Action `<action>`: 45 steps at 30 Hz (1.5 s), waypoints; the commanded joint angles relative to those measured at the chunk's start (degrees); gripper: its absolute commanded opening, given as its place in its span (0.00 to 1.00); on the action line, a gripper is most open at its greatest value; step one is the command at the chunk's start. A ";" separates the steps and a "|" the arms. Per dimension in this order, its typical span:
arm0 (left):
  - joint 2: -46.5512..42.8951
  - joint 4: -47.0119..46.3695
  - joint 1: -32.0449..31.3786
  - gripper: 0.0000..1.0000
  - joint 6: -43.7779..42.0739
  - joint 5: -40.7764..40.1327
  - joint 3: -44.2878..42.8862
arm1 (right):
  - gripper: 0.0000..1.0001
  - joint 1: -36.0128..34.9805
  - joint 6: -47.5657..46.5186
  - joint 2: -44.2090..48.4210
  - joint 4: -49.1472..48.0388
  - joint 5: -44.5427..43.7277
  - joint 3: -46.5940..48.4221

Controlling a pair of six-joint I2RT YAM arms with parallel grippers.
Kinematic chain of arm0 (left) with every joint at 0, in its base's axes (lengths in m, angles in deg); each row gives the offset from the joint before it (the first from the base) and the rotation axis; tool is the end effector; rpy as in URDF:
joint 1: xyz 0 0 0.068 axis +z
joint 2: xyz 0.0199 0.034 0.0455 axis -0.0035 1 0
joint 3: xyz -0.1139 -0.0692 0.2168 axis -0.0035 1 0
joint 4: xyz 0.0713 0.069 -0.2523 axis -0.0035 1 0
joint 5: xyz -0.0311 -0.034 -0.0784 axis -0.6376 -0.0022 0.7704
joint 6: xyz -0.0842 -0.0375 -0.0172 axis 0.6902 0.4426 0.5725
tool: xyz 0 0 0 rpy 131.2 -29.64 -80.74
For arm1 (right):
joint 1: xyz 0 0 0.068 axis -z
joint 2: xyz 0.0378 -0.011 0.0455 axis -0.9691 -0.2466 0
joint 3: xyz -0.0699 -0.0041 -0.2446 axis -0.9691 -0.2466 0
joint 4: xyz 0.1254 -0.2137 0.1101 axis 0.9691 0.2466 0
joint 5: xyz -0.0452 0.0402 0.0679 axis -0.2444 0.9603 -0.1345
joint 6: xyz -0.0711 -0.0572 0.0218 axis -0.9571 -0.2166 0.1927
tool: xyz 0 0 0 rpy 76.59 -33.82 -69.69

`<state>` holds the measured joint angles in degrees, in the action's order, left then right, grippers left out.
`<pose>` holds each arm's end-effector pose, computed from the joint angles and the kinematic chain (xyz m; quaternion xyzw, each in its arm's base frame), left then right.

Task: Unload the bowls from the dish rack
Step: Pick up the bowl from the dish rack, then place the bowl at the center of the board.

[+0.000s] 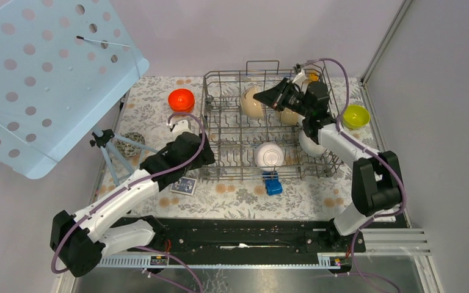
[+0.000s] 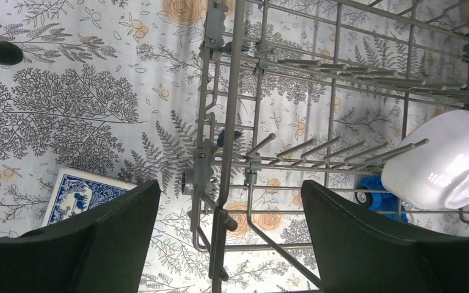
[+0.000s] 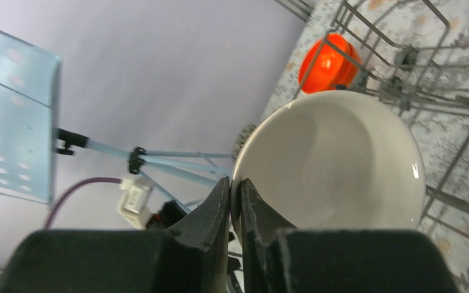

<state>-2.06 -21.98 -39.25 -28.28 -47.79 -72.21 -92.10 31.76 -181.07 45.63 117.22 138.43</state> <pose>0.2293 -0.1458 0.2202 -0.1173 0.8999 -0.1263 0.4006 0.3937 0.1707 0.3007 -0.0153 0.6598 0.6067 0.4431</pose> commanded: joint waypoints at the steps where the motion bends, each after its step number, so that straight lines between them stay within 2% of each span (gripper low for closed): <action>1: -2.23 0.93 0.21 0.91 -0.70 0.97 -4.36 | 0.00 -5.13 -16.03 9.42 12.81 -5.61 5.51; 13: -5.47 4.63 0.11 0.93 -2.63 -1.24 -10.04 | 0.00 -13.77 -33.63 17.95 34.24 -16.87 12.18; 18: -5.66 6.10 0.12 0.93 -3.10 -0.67 -12.62 | 0.00 -23.90 -45.85 20.22 45.32 -30.60 15.62; 25: -7.08 6.79 0.17 0.95 -4.35 -0.01 -15.13 | 0.00 -34.51 -54.39 24.69 52.47 -44.59 14.40; 30: -8.09 6.48 0.12 0.97 -4.78 0.64 -15.67 | 0.00 -38.13 -57.44 27.43 54.99 -50.22 11.24; 36: -7.63 4.83 0.17 0.98 -4.21 2.93 -14.63 | 0.00 -40.00 -60.81 29.12 53.50 -54.69 7.55; 45: -4.81 2.40 0.24 0.99 -4.91 8.44 -17.80 | 0.00 -50.75 -71.21 28.92 51.17 -66.42 5.57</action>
<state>-7.59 -15.38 -39.25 -32.24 -43.35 -86.53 -139.95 -32.57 -153.82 103.92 58.40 143.13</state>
